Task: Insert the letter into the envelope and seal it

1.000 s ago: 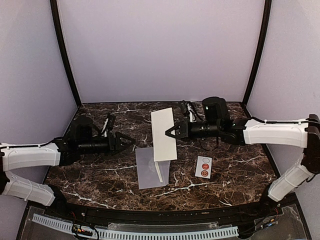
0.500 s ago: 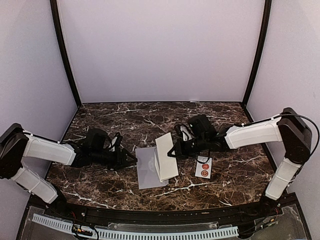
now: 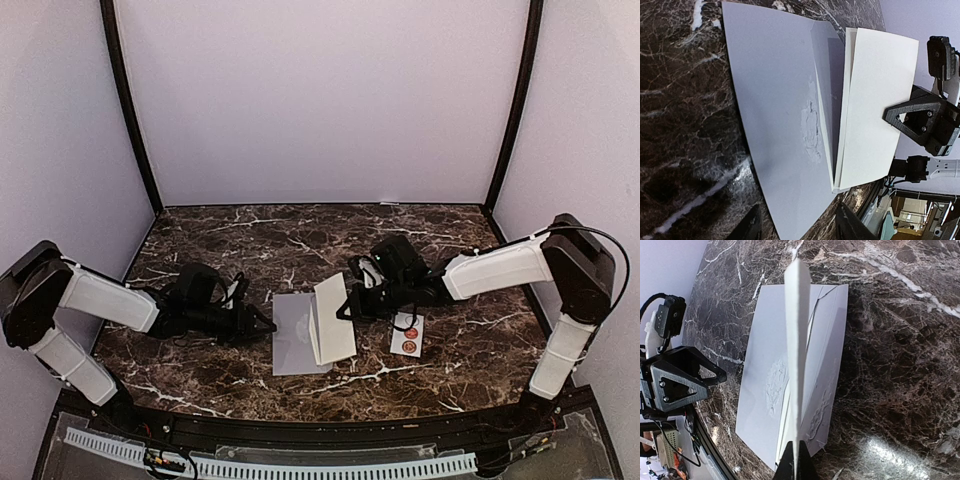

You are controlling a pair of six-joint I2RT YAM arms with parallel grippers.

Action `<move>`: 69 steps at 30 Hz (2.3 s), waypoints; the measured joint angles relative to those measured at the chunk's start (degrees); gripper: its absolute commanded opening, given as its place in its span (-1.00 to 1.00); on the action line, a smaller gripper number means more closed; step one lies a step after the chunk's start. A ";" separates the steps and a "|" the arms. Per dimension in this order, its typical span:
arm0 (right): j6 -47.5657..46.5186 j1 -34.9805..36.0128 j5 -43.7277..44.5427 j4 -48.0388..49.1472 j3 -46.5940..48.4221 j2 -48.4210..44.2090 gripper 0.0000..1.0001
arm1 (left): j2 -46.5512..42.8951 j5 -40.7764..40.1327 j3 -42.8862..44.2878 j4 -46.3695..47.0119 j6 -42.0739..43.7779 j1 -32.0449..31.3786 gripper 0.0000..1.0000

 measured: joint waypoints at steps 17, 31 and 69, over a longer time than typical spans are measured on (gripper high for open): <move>-17.53 2.10 -18.18 -14.49 15.65 -10.56 -1.00 | -22.01 2.12 20.37 -14.43 21.86 0.00 0.88; -25.57 5.73 -23.41 -27.89 20.15 -8.09 -1.00 | -15.13 17.70 26.08 -28.59 33.00 -3.06 -0.61; 8.79 3.13 -8.00 35.10 -4.50 -16.33 -0.69 | -33.22 -9.97 0.42 23.02 -1.20 -3.08 -1.00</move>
